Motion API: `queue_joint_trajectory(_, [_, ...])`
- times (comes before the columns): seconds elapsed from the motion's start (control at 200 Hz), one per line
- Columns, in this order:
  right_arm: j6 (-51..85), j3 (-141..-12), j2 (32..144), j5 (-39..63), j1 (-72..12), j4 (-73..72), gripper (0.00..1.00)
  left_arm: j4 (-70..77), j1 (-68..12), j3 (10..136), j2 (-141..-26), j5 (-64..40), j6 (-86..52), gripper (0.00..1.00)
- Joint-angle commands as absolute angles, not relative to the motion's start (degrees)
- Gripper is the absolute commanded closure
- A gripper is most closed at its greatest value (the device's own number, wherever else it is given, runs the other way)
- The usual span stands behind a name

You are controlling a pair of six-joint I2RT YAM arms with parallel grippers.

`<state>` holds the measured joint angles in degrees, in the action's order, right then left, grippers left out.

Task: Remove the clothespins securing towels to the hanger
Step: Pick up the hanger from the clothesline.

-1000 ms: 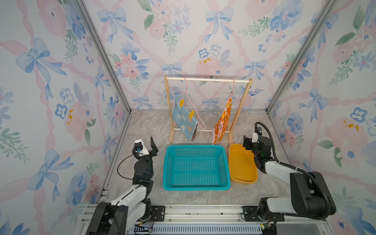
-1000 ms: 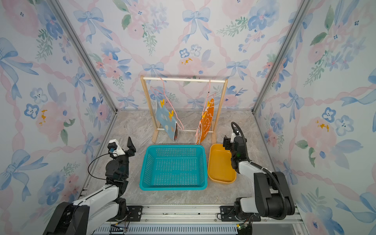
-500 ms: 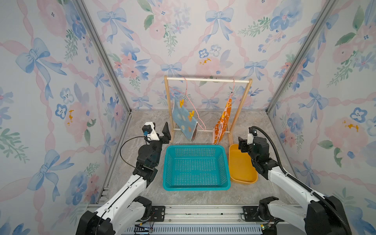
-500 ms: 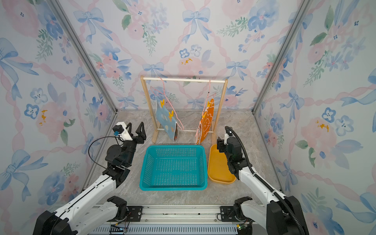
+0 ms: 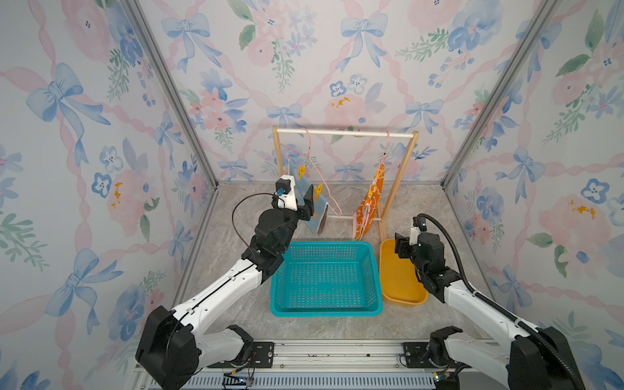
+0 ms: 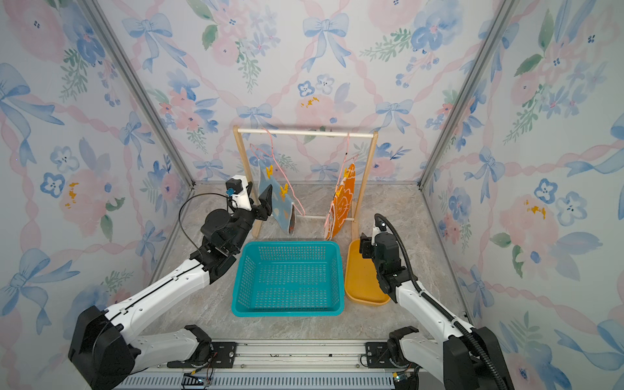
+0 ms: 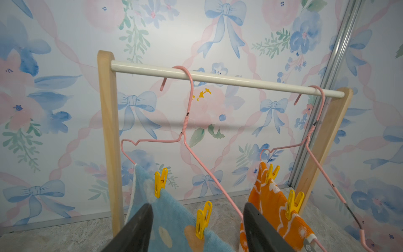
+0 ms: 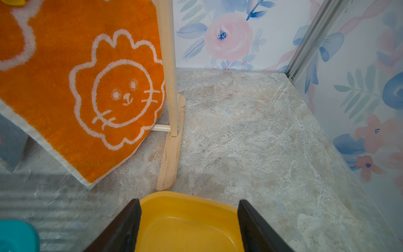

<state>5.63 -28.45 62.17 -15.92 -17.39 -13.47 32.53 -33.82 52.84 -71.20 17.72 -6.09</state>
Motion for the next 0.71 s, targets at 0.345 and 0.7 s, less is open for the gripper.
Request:
queue_joint_trajectory(0.345, [9.08, -28.60, 60.10, -14.71, -19.68, -13.55, 0.39, 28.82, -33.42, 72.85, -86.74, 19.73, 0.24, 0.33])
queue_joint_trajectory(0.7, [10.26, -28.46, 57.34, -13.68, -20.88, -12.31, 0.43, 24.98, -30.69, 83.12, -96.48, 19.72, -1.20, 0.43])
